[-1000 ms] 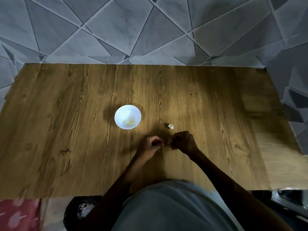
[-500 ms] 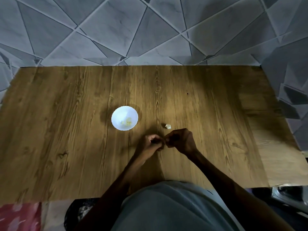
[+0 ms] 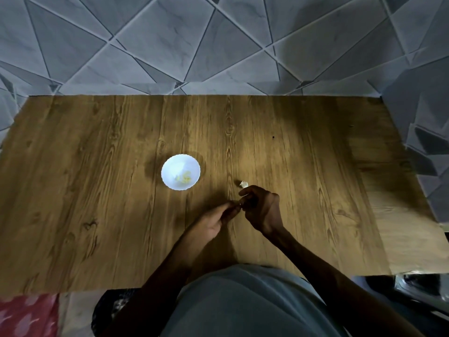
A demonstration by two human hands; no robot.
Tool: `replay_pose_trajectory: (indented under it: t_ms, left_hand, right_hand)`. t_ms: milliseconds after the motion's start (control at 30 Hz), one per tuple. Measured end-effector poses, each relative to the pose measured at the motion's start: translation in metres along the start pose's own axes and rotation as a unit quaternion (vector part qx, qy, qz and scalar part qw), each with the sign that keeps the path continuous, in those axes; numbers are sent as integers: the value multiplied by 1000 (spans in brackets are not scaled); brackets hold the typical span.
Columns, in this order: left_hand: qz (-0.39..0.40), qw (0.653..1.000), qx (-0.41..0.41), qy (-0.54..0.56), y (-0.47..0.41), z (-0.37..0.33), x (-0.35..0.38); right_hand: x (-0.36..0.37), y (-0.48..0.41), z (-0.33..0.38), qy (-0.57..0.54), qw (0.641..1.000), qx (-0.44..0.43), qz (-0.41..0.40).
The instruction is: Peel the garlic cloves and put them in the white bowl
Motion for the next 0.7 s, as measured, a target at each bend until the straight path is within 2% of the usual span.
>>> replay_pose_trajectory:
  t_ms: [33, 100, 167, 233, 300, 367, 433, 500, 533, 600, 633, 700]
  left_hand:
    - [-9, 1000, 12, -27, 0, -1, -1]
    - [-33, 984, 84, -154, 5, -18, -4]
    - [-20, 941, 178, -288, 14, -40, 8]
    - [-10, 895, 235, -378, 21, -51, 17]
    - [-10, 874, 262, -410, 25, -58, 17]
    - [-3, 894, 249, -373, 24, -55, 11]
    - [-3, 935, 209, -287, 19, -46, -1]
    - [-4, 953, 184, -241, 17, -40, -3]
    - [-14, 948, 181, -260, 17, -40, -4]
    - [-48, 917, 187, -349, 16, -45, -5]
    - [-61, 905, 186, -376, 18, -47, -6]
    - [-48, 923, 173, -341, 16, -45, -7]
  right_hand:
    - [-1, -1, -1, 1, 1000, 5, -8]
    - [-2, -3, -12, -40, 998, 56, -13]
    - [1, -3, -32, -157, 976, 150, -5]
    - [8, 0, -45, -272, 938, 213, 16]
    - [13, 0, -45, -337, 912, 227, 48]
    - [14, 0, -43, -354, 903, 233, 67]
    - [13, -1, -40, -329, 913, 231, 64]
    - [8, -6, -34, -231, 953, 190, 47]
    - [6, -9, -28, -161, 974, 155, 40]
    - [9, -12, -19, -47, 992, 108, 43]
    - [10, -13, -19, -22, 993, 106, 47]
    - [11, -12, -23, -50, 990, 120, 47]
Point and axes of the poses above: each hand's wrist, its own y-axis away from the middle knuckle, its own x-axis out of the palm, z = x × y, the point moved 10 cm from there along -y, towards the middle knuckle, and after that the axes turned 10 degrees about z, right-handed, at the moved point
